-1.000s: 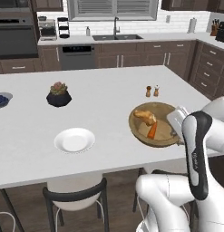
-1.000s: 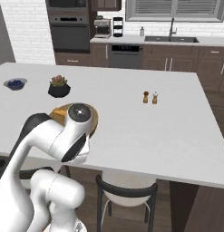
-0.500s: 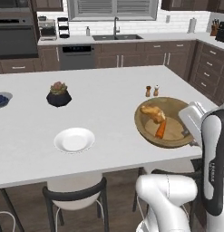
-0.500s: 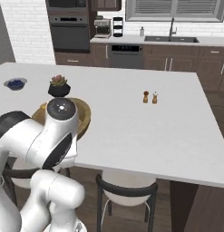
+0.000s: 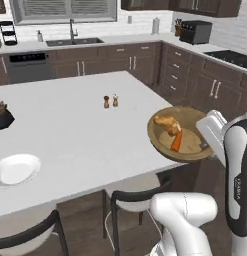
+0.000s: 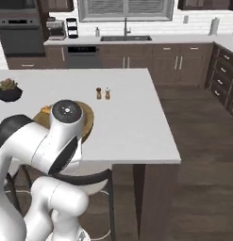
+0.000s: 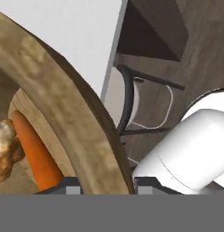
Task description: Pick the chicken drumstick and carrot from their plates and place them in the bowl. Then put the bowl in the fridge.
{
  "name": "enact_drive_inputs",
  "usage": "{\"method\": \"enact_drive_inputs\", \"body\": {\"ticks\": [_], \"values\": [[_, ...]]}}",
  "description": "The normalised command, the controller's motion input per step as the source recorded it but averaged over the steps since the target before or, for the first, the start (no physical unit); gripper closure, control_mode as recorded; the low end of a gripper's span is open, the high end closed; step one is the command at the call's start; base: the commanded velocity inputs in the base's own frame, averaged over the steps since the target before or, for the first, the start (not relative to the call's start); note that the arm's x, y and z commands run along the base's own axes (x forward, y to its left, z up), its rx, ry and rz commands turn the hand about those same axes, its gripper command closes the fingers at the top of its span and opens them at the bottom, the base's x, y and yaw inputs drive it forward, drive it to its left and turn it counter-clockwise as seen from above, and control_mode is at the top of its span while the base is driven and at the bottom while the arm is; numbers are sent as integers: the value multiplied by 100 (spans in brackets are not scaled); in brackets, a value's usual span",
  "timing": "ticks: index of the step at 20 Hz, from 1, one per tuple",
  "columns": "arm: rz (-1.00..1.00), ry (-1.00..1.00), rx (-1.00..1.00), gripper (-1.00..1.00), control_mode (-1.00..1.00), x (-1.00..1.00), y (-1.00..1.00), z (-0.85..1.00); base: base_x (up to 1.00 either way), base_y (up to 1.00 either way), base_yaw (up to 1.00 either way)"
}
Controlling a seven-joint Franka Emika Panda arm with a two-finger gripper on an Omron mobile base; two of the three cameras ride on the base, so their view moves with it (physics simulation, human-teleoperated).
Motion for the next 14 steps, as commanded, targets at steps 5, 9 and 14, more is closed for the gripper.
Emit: {"method": "enact_drive_inputs", "body": {"ticks": [5, 9, 14], "values": [[0, 0, 0, 100, 100, 0, 0, 0, 0, 0, -100], [0, 0, 0, 100, 100, 0, 0, 0, 0, 0, -100], [0, 0, 0, 100, 100, 0, 0, 0, 0, 0, -100]]}}
